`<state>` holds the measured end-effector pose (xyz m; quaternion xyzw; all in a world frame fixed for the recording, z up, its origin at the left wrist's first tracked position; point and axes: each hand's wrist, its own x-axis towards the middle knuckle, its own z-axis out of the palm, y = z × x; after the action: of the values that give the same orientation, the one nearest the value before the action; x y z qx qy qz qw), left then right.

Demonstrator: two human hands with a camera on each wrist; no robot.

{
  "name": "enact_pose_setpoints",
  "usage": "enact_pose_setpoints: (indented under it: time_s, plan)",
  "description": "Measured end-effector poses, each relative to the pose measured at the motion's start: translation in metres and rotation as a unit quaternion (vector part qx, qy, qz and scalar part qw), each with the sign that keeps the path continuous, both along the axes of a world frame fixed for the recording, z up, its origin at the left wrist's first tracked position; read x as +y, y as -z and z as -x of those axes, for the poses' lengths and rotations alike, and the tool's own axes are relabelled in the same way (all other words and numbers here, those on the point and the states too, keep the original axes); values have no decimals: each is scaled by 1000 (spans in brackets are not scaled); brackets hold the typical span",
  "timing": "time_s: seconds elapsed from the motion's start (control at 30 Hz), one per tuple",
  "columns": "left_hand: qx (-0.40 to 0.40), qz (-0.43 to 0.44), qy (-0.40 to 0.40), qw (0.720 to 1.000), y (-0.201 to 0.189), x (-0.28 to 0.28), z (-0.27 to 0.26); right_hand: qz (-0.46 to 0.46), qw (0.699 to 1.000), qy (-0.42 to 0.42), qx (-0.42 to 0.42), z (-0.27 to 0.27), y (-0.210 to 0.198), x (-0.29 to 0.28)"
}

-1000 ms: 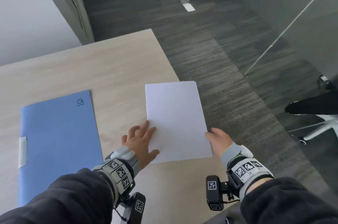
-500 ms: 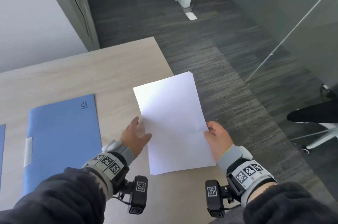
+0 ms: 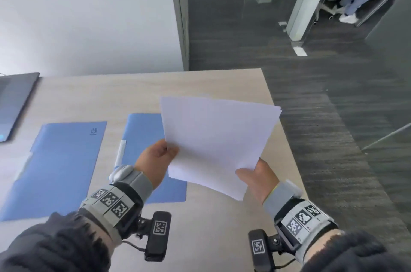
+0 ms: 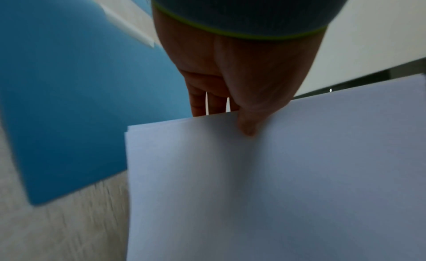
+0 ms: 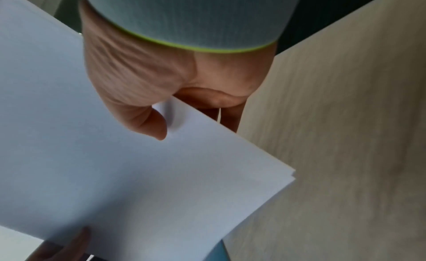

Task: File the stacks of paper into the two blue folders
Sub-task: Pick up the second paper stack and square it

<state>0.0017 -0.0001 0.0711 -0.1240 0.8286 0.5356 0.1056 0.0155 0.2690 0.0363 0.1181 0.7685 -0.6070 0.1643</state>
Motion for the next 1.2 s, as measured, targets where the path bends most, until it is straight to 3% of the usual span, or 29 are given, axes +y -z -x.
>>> enact_pose_setpoints:
  time_s: [0.1, 0.23, 0.33, 0.47, 0.73, 0.97, 1.1, 1.2]
  plan:
    - [6, 48, -22, 999, -7, -23, -10, -49, 998, -32, -13, 7, 1, -25]
    - [-32, 114, 12, 993, -3, -42, -22, -100, 991, -86, -18, 4, 11, -41]
    - [-81, 140, 47, 986, 12, -43, -25, -111, 990, -76, -28, 0, 19, -40]
    - [-67, 155, 52, 984, 19, -45, -24, -108, 993, -49, -27, 3, 10, -44]
    - [-74, 141, 59, 985, 27, -65, -19, -113, 993, -34, -29, 12, 6, -66]
    - [-40, 134, -1, 990, 18, -111, -9, -99, 993, -59, 3, 26, -3, -112]
    - [-52, 87, -7, 995, 7, -128, -10, -85, 993, -83, -3, 32, -3, -126]
    - [-11, 16, -12, 1000, -15, -129, -1, -71, 995, -72, -8, 37, -10, -129]
